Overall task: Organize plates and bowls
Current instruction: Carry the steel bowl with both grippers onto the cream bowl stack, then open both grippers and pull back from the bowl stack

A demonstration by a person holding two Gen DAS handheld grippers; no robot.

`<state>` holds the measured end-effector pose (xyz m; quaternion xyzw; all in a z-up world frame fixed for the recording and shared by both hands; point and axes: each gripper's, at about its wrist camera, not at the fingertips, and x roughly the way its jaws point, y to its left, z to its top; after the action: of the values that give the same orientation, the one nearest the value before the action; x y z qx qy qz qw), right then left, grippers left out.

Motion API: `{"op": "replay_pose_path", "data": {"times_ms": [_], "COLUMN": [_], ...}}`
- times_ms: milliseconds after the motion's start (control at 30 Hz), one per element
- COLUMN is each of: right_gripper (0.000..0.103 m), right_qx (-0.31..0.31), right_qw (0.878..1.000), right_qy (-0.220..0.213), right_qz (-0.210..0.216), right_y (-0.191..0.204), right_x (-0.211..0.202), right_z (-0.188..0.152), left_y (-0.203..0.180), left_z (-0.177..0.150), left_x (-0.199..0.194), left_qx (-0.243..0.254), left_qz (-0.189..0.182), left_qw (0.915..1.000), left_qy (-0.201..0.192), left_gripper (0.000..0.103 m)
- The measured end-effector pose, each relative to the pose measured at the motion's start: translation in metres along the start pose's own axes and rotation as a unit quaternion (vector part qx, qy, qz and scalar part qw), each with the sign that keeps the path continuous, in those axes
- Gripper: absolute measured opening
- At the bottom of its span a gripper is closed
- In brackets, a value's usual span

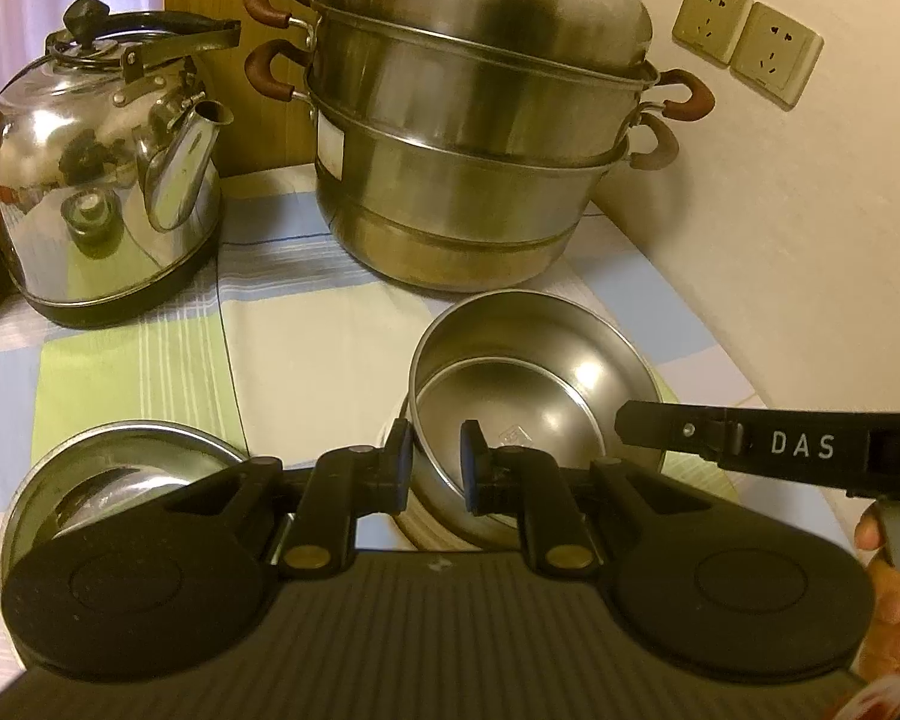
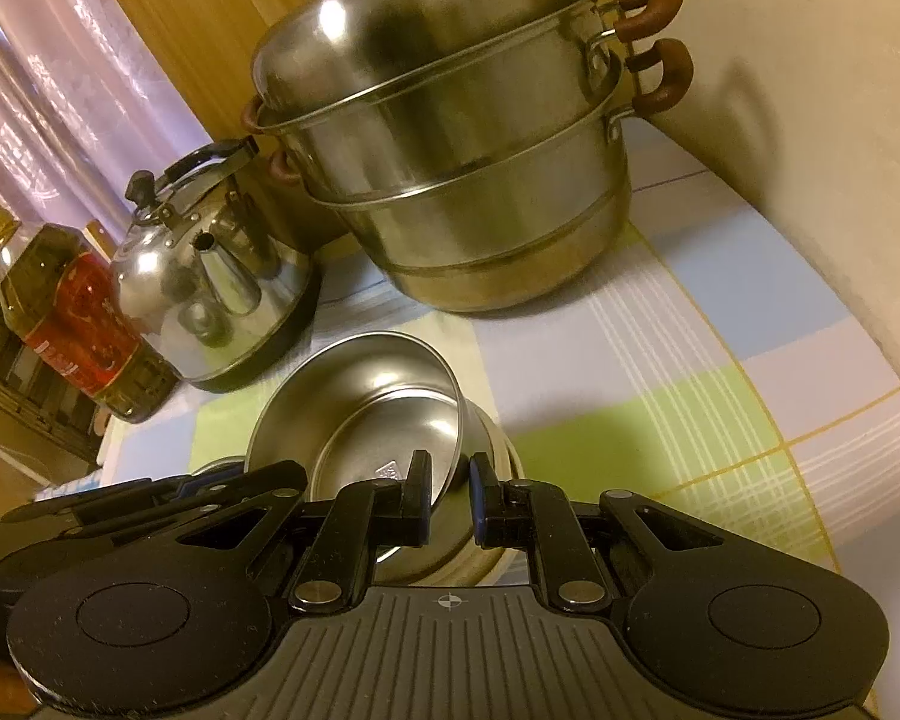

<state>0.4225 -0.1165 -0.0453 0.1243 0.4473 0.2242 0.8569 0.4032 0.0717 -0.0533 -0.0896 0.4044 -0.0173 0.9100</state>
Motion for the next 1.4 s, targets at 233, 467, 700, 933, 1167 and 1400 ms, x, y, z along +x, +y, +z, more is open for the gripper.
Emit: {"op": "replay_pose_path", "data": {"times_ms": [233, 467, 700, 933, 1167, 1400], "right_gripper": [0.013, 0.013, 0.013, 0.014, 0.044, 0.051], "right_qx": [0.003, 0.005, 0.018, 0.03, 0.016, 0.022], "right_qw": [1.0, 1.0, 1.0, 0.999, 1.0, 1.0], "right_qy": [0.009, 0.015, 0.021, 0.018, -0.008, -0.017], "right_qz": [0.0, 0.0, 0.005, 0.006, -0.002, 0.01], "right_y": [-0.003, -0.005, -0.009, -0.015, -0.012, -0.014], "right_x": [0.006, 0.01, 0.015, 0.012, -0.008, -0.038], "right_z": [-0.002, -0.003, -0.004, -0.003, -0.011, -0.033], "left_y": [0.001, 0.002, 0.003, 0.003, -0.001, -0.004], "left_z": [-0.002, -0.003, -0.004, -0.005, -0.008, -0.027], "left_x": [0.004, 0.008, 0.012, 0.007, -0.018, -0.06], "left_qx": [-0.003, -0.006, -0.008, -0.013, -0.016, -0.026], "left_qz": [0.001, 0.002, 0.006, 0.005, 0.003, 0.005], "left_qw": [1.0, 0.9999, 0.9998, 0.9998, 0.9998, 0.9994], "left_qy": [0.008, 0.014, 0.018, 0.012, -0.008, -0.022], "left_gripper": [0.015, 0.015, 0.016, 0.018, 0.023, 0.026]}}
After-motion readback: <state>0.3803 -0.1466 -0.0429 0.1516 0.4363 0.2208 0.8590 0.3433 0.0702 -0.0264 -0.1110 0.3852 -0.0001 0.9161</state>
